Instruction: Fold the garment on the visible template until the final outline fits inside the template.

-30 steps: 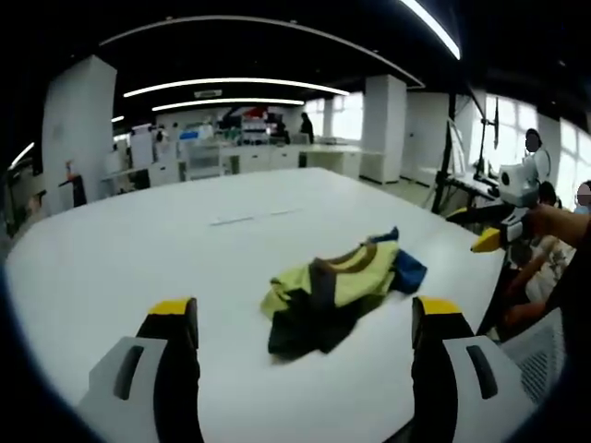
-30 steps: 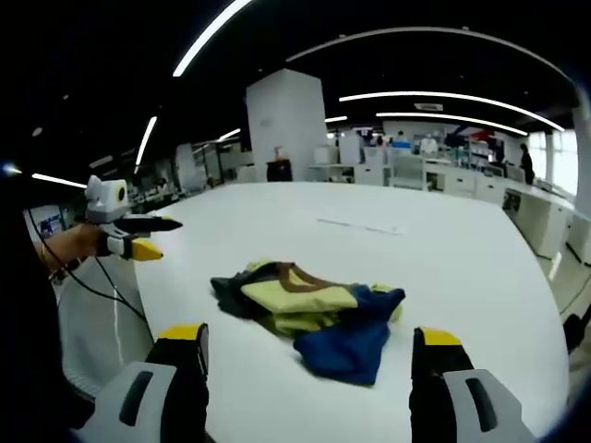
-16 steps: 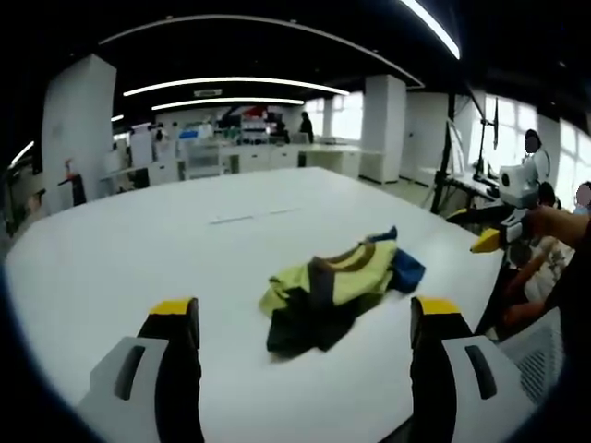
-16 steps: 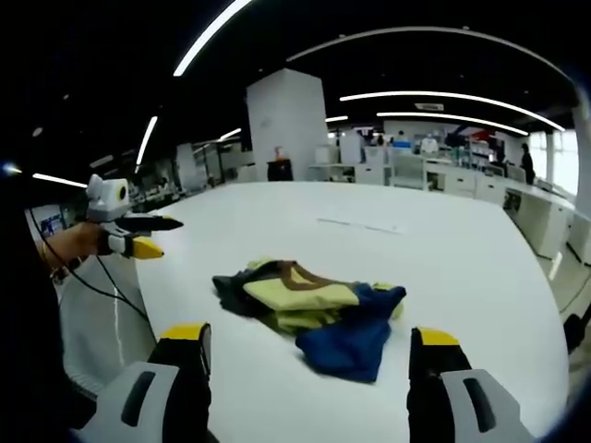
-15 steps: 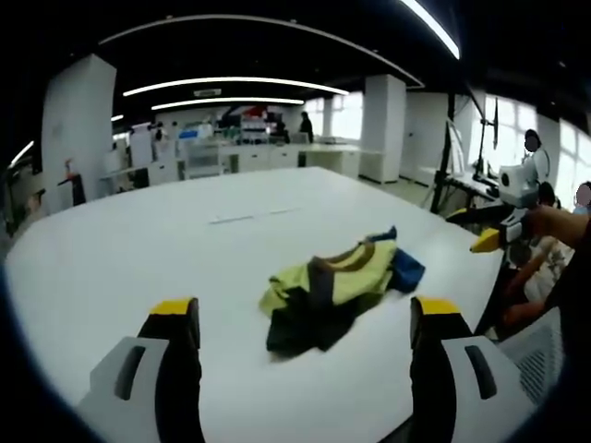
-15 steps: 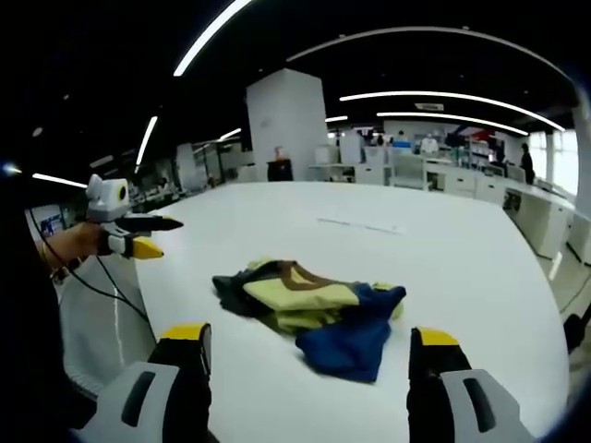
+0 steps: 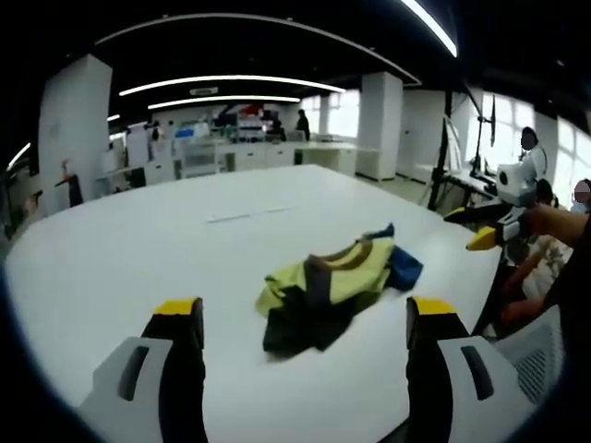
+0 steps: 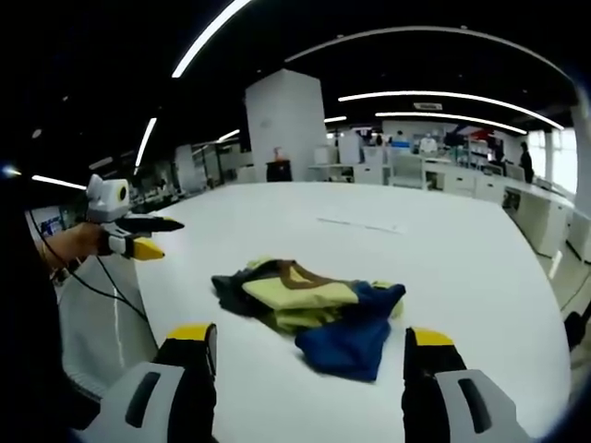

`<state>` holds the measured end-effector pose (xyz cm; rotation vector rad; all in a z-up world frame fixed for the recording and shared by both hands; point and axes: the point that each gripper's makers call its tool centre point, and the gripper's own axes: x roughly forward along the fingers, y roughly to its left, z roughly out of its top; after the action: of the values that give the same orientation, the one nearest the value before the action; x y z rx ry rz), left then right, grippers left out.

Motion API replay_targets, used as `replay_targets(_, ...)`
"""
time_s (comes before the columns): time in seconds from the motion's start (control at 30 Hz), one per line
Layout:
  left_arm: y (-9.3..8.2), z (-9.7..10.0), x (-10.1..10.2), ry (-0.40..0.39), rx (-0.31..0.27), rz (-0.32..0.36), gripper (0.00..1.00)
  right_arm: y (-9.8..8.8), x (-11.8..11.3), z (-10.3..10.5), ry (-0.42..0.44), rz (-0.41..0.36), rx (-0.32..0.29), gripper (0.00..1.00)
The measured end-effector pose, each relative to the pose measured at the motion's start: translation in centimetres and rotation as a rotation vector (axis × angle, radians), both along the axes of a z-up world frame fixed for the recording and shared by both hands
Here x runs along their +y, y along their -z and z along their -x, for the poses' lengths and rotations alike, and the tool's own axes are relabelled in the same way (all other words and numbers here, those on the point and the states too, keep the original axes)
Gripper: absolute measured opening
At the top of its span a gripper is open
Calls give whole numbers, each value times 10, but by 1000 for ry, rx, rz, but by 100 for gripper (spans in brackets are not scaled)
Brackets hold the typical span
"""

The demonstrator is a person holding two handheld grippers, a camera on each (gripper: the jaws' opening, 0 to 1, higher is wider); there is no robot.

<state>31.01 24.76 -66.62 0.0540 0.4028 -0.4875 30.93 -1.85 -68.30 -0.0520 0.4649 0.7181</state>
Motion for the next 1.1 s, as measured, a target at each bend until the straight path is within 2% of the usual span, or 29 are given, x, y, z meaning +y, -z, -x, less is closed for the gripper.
replay_targets(0.73, 10, -5, -10, 66, 31, -16, 75, 6, -2, -5, -12, 20, 11, 66)
replay_targets(1.1, 16, -11, -12, 81, 56, 4, 67, 10, -1, -12, -21, 26, 18, 54)
